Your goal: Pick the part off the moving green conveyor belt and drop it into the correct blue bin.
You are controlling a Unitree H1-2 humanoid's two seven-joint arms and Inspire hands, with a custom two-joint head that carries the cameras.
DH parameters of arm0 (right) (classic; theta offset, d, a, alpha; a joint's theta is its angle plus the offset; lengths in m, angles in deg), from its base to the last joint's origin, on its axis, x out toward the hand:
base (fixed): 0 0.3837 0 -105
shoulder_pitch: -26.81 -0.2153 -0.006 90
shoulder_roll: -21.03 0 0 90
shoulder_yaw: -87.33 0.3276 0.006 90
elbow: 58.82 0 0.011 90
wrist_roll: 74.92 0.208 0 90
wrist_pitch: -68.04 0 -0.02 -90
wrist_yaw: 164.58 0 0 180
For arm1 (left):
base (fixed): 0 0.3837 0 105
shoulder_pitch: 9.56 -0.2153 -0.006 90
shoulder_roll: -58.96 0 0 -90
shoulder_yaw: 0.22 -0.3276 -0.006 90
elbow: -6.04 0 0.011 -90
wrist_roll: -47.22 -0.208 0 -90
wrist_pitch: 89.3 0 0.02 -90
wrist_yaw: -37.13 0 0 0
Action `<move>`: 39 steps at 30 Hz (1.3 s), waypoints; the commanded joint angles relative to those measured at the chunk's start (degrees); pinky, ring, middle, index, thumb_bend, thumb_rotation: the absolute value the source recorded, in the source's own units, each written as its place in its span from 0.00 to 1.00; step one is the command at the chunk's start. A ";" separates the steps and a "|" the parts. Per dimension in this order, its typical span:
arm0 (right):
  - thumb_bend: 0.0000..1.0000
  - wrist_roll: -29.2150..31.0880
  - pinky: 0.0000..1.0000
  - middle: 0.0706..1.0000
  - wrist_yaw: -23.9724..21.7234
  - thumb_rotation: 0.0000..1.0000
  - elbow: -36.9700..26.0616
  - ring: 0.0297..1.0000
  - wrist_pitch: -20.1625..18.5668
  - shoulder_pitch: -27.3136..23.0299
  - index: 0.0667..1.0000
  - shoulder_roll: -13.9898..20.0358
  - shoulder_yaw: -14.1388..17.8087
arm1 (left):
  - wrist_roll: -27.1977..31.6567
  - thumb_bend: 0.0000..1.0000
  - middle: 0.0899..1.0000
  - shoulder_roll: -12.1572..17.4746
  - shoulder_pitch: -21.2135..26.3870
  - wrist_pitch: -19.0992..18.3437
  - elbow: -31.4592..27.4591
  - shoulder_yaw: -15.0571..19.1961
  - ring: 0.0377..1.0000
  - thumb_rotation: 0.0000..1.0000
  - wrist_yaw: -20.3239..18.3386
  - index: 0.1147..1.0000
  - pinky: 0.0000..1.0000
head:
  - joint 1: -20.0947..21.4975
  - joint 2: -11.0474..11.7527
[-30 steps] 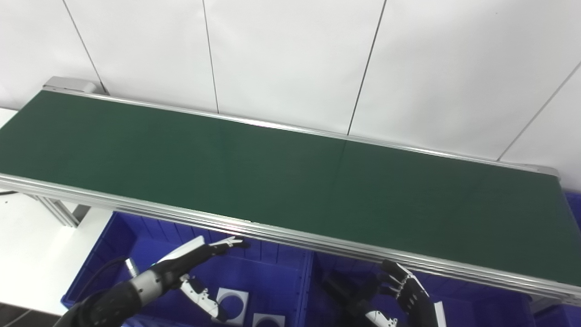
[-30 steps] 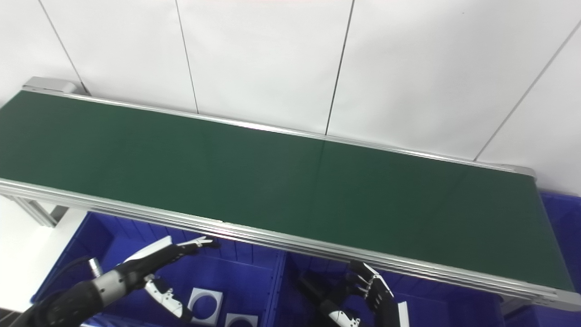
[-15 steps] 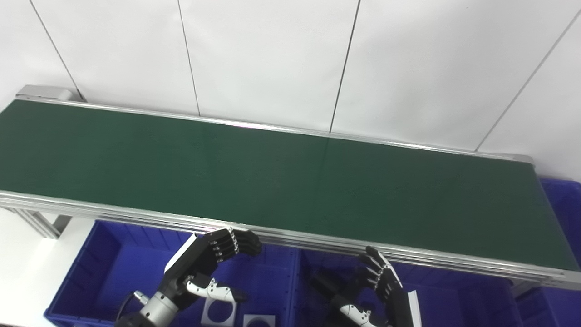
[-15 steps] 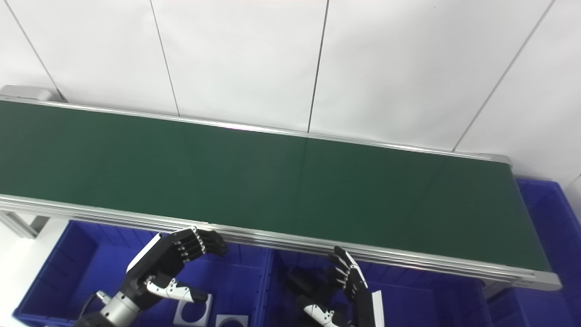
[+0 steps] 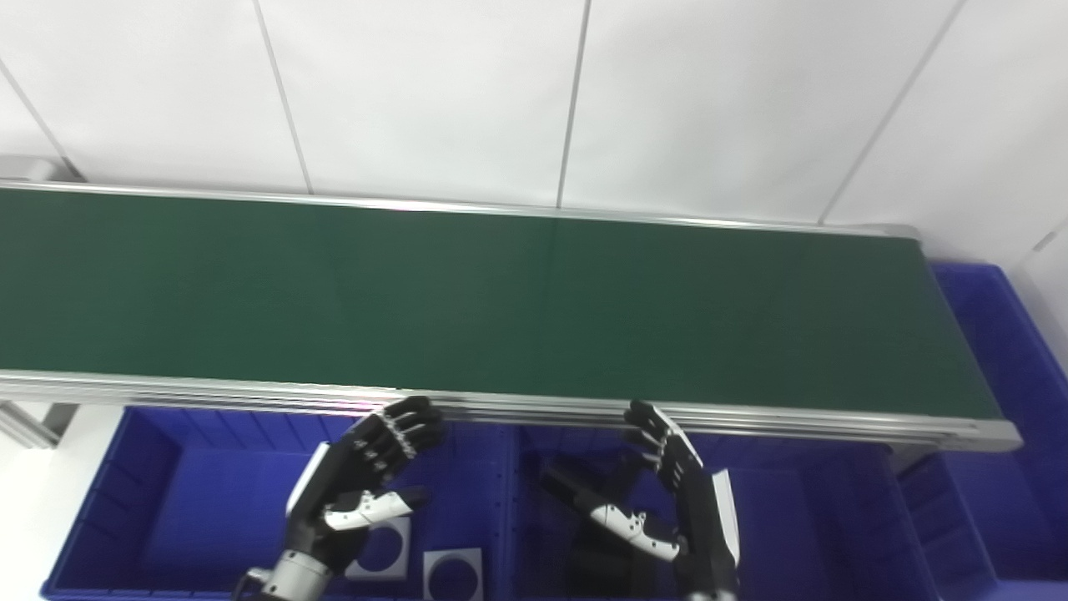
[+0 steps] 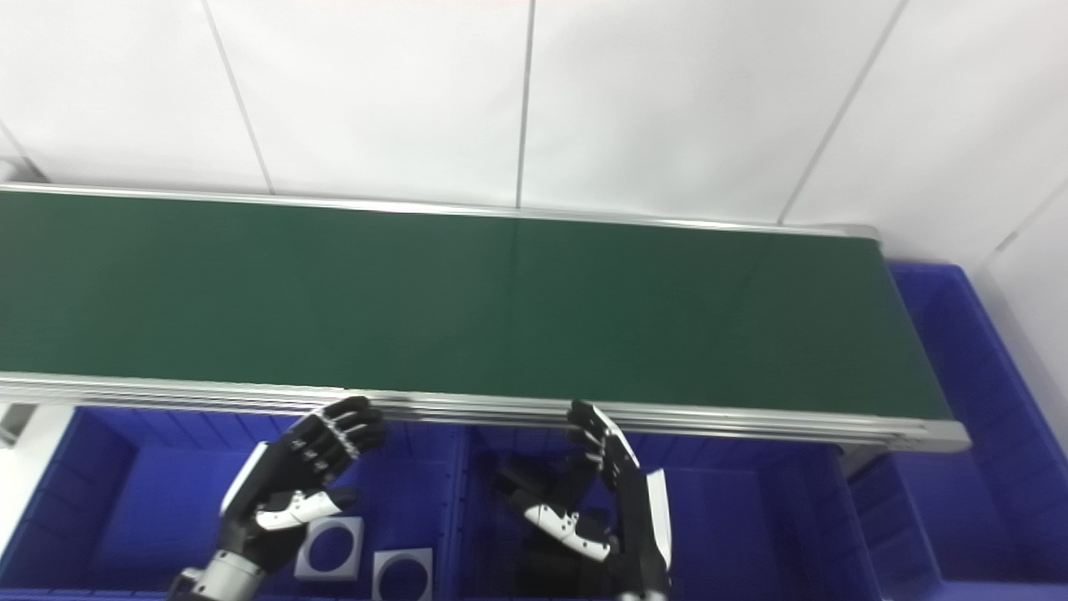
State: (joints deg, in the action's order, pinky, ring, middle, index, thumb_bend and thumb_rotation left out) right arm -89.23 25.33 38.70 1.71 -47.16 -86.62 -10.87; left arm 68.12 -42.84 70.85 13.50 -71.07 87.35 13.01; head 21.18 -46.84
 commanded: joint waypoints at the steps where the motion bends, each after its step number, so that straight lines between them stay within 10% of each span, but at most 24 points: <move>1: 0.66 0.13 0.65 0.79 0.28 0.15 -1.87 0.75 -0.18 0.52 0.81 -0.70 0.38 | -2.70 0.72 0.77 -0.29 -0.35 1.60 -1.45 -0.19 0.80 0.00 1.49 0.73 0.89 | 0.22 -0.48; 12: 0.67 0.91 0.65 0.79 -0.78 0.15 -2.77 0.75 -0.94 0.81 0.80 -0.37 0.87 | -5.73 0.71 0.83 -0.09 -0.99 1.45 -2.48 -0.37 0.85 0.00 3.44 0.75 0.99 | -2.19 -1.45; 32: 0.69 3.59 0.65 0.78 -3.87 0.15 -2.43 0.75 -0.24 0.25 0.79 2.05 0.55 | -22.32 0.72 0.72 -0.55 -0.90 12.50 -0.59 -1.59 0.73 0.00 14.18 0.68 0.76 | -7.35 -0.37; 39: 0.69 3.76 0.66 0.80 -5.15 0.17 -1.81 0.76 -0.69 -0.20 0.80 2.65 0.28 | -19.98 0.65 0.72 -0.29 -0.86 13.06 0.10 -2.16 0.74 0.00 13.85 0.70 0.79 | -8.26 0.38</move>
State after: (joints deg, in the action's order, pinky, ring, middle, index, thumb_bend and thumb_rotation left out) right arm -85.70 20.66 37.65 -0.58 -46.70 -84.01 -10.35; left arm 46.63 -42.98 69.36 24.00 -70.60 85.16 27.13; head 13.27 -46.58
